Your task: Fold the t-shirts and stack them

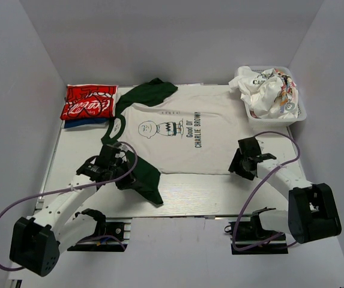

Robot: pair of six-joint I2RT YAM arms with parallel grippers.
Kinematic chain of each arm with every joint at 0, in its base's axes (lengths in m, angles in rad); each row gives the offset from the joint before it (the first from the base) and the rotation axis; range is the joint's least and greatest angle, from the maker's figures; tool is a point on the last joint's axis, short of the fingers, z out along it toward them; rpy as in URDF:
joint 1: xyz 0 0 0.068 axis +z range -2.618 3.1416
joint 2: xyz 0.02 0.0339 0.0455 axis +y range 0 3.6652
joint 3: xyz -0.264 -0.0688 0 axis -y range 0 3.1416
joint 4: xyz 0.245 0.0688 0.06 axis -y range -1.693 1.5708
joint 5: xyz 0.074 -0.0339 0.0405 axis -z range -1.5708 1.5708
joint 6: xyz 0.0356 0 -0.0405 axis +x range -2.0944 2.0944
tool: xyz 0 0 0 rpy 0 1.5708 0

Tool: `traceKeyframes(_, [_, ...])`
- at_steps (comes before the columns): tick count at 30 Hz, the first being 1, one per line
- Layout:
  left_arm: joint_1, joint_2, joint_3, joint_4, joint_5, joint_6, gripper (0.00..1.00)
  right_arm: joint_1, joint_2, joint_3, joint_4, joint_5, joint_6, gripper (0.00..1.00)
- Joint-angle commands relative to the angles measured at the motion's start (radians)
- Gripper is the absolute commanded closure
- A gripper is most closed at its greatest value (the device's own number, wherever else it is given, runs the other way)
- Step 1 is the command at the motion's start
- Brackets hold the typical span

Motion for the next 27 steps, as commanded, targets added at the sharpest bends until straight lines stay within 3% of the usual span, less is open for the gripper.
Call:
traceKeyframes(1, [-0.005, -0.053, 0.008, 0.102, 0.034, 0.021, 1.0, -0.006, 0.047, -0.008, 0.052, -0.008, 0.028, 0.44])
traceKeyframes(2, [-0.005, -0.053, 0.022, 0.102, 0.019, 0.021, 1.0, -0.006, 0.048, -0.008, 0.056, -0.005, 0.03, 0.52])
traceKeyframes(3, [-0.005, -0.053, 0.04, 0.125, -0.006, 0.032, 1.0, -0.006, 0.051, -0.005, 0.067, -0.002, 0.031, 0.68])
traceKeyframes(7, [-0.005, -0.012, 0.08, 0.199, -0.037, 0.043, 1.0, -0.005, 0.067, 0.03, 0.075, 0.03, 0.008, 1.0])
traceKeyframes(20, [0.023, 0.223, 0.391, 0.366, -0.265, 0.165, 1.0, -0.005, 0.071, 0.221, 0.064, 0.033, -0.067, 1.0])
traceKeyframes(27, [0.041, 0.414, 0.594, 0.411, -0.351, 0.303, 1.0, -0.011, 0.209, 0.421, 0.05, 0.067, -0.076, 1.0])
